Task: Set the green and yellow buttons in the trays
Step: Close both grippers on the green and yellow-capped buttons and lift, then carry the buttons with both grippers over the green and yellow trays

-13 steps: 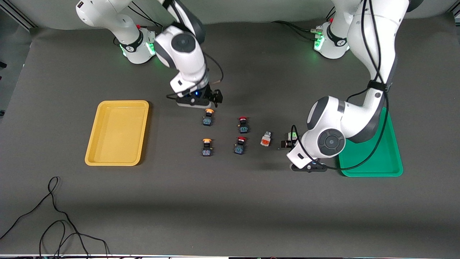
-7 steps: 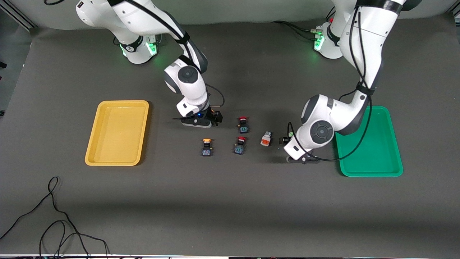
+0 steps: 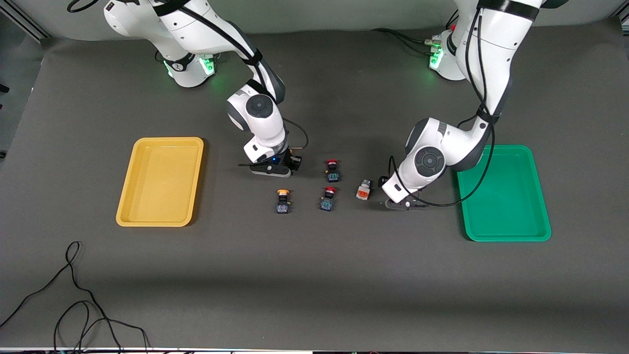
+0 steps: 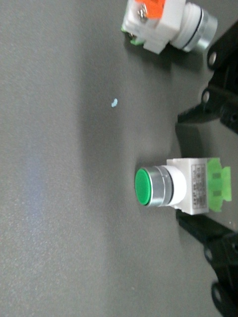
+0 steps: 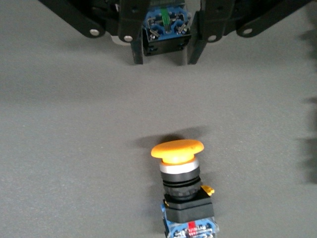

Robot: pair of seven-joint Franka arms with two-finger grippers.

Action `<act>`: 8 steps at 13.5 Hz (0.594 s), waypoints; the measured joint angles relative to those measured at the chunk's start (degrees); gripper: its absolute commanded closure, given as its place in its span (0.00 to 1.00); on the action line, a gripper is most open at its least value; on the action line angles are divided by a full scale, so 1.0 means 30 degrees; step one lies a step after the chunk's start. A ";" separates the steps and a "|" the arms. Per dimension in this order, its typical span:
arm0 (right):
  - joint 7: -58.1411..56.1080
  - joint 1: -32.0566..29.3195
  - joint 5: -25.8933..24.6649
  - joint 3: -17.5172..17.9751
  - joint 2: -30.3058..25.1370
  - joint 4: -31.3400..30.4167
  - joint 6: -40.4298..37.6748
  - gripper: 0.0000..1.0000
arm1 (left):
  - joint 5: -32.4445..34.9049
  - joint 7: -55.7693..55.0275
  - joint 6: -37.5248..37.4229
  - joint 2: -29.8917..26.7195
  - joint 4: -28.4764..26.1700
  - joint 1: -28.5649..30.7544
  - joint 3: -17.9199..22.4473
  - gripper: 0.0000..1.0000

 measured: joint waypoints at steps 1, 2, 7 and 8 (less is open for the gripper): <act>-0.0005 0.0000 -0.0043 0.0000 -0.0054 0.0119 -0.0402 0.63 | 0.0086 0.0122 -0.0002 -0.0052 -0.0008 0.0005 0.0075 1.00; -0.0073 0.0001 -0.0076 0.0000 -0.0223 0.0381 -0.1077 0.63 | 0.0091 0.0119 -0.0010 -0.0175 -0.0024 0.0012 0.0144 1.00; -0.2465 -0.0058 -0.0141 -0.0803 -0.2977 0.5108 -1.1185 0.63 | 0.0077 -0.0598 -0.2093 -0.2094 0.0353 0.0057 0.0318 1.00; -0.3385 -0.0084 -0.0140 -0.1274 -0.3318 0.6216 -1.2812 0.63 | 0.0085 -0.0588 -0.3793 -0.3077 0.0810 0.0224 0.0456 1.00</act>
